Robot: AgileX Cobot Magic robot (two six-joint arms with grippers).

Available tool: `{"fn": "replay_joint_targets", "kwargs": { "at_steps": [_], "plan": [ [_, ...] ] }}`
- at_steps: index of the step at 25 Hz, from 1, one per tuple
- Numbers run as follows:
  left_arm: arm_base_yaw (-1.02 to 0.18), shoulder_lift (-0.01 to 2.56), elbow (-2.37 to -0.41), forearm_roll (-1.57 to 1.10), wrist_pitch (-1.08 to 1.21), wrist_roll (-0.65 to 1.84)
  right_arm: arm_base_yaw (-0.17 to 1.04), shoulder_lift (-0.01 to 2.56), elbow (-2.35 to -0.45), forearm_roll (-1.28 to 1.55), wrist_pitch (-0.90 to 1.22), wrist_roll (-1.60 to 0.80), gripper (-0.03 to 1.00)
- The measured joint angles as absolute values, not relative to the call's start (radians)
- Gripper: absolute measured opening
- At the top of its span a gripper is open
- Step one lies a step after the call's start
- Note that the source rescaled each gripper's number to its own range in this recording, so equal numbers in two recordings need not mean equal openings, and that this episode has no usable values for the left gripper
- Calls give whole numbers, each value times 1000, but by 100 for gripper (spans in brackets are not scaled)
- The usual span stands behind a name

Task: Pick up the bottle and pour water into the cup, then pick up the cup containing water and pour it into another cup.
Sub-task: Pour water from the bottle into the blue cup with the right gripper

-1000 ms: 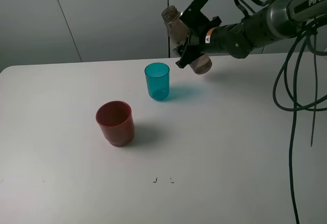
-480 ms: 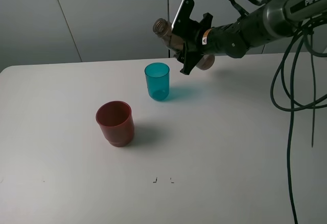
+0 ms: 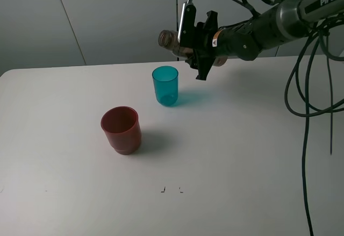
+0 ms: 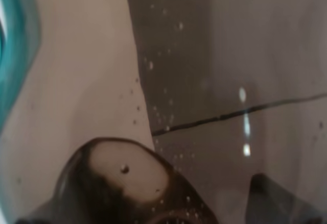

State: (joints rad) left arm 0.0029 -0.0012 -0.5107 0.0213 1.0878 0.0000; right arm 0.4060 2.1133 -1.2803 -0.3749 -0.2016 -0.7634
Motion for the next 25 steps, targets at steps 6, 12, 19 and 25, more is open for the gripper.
{"fn": "replay_joint_targets", "kwargs": {
  "at_steps": [6, 12, 19, 25],
  "plan": [
    [3, -1, -511, 21, 1088, 0, 406, 2116, -1320, -356, -164, -794, 3],
    [3, -1, -511, 21, 1088, 0, 404, 2159, -1379, -354, -109, -797, 3],
    [3, -1, -511, 21, 1088, 0, 400, 2180, -1400, -400, -93, -828, 3],
    [3, -1, -511, 21, 1088, 0, 400, 2180, -1402, -461, -93, -853, 3]
  ]
}}
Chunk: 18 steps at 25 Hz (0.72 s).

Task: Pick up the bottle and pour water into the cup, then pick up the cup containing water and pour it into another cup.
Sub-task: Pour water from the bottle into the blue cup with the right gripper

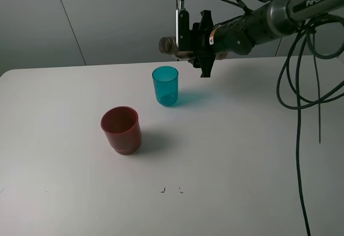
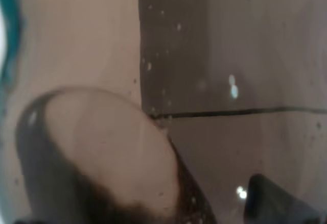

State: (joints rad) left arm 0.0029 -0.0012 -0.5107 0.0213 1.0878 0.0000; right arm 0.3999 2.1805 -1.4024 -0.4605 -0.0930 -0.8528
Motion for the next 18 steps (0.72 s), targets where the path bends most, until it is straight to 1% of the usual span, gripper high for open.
{"fn": "replay_joint_targets", "kwargs": {
  "at_steps": [18],
  "plan": [
    [3, -1, -511, 21, 1088, 0, 400, 2180, -1402, -479, -93, -995, 3]
  ]
}}
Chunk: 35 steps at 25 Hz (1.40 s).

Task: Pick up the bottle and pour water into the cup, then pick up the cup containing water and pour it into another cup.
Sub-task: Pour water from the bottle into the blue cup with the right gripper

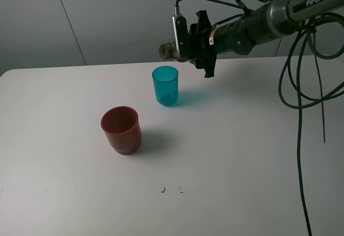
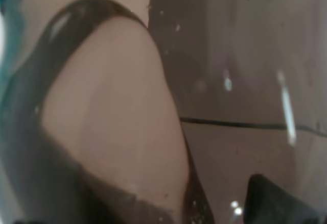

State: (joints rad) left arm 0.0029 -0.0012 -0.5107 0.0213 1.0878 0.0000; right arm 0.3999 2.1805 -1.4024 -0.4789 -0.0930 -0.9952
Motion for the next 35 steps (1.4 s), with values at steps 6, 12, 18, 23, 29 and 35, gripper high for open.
{"fn": "replay_joint_targets", "kwargs": {
  "at_steps": [6, 12, 18, 23, 29, 35],
  "plan": [
    [3, -1, -511, 21, 1088, 0, 400, 2180, -1415, -479, -93, -1042, 3],
    [3, -1, -511, 21, 1088, 0, 400, 2180, -1415, -479, -93, -1084, 3],
    [3, -1, -511, 21, 1088, 0, 398, 2180, -1415, -479, -93, -1119, 3],
    [3, -1, -511, 21, 1088, 0, 390, 2180, -1415, -479, -93, -1131, 3],
    [3, -1, -511, 21, 1088, 0, 388, 2180, -1415, -481, -93, -1163, 3],
    [3, -1, -511, 21, 1088, 0, 379, 2180, -1415, -483, -93, -1180, 3]
  ]
}}
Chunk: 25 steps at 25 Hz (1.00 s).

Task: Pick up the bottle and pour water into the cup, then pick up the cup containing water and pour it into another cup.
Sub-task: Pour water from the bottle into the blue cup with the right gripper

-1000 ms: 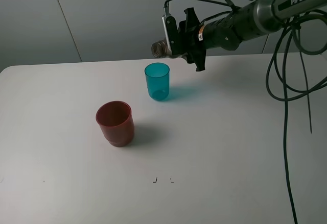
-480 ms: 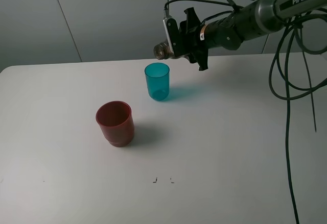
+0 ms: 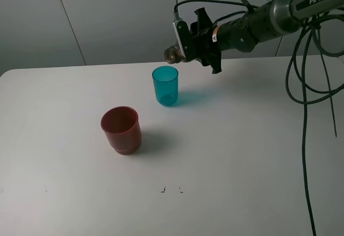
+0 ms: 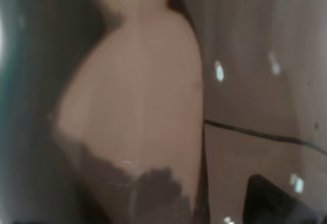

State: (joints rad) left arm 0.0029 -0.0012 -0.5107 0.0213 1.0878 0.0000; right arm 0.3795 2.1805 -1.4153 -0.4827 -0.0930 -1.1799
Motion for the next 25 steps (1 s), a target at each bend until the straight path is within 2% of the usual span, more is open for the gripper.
{"fn": "replay_joint_targets", "kwargs": {
  "at_steps": [25],
  "plan": [
    [3, -1, -511, 21, 1088, 0, 379, 2180, -1419, -483, -95, -1275, 3]
  ]
}}
